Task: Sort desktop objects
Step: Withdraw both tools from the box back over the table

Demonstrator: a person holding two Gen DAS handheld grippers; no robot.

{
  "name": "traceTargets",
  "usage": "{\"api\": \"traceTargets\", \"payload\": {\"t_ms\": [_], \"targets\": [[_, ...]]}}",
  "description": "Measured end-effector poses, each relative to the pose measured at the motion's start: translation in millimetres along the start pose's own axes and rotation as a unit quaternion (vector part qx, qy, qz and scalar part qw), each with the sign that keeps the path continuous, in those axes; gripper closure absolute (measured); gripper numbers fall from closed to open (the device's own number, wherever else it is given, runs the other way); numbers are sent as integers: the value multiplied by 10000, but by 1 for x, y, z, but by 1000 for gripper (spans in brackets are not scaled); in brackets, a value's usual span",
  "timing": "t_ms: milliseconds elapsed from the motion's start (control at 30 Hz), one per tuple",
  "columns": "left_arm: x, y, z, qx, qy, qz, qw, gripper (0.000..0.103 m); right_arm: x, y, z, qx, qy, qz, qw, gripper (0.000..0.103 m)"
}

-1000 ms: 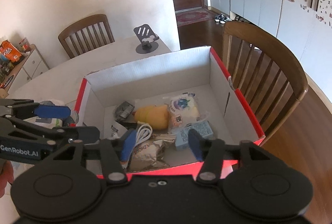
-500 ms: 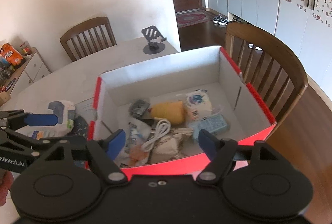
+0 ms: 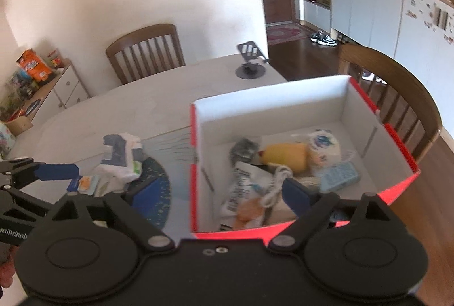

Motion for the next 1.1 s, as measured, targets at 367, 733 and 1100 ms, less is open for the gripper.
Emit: {"api": "traceTargets", "payload": {"t_ms": [367, 733, 1100], "targets": [[65, 26, 29, -157, -250, 302, 9991, 0, 68, -2, -19, 36, -375, 271, 9989, 8], [113, 39, 37, -308, -611, 384, 9969, 0, 110, -4, -43, 103, -501, 444, 9977, 8], [146, 60, 21, -75, -437, 439, 9981, 0, 147, -11, -67, 260, -648, 747, 9948, 8]]}}
Point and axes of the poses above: each gripper's, at about its wrist camera, not at the fingertips, and z roughly against the way its jaws point, x to its left, y to its underside, the point moved 9 cm from there along -z, roughly the way its jaws point
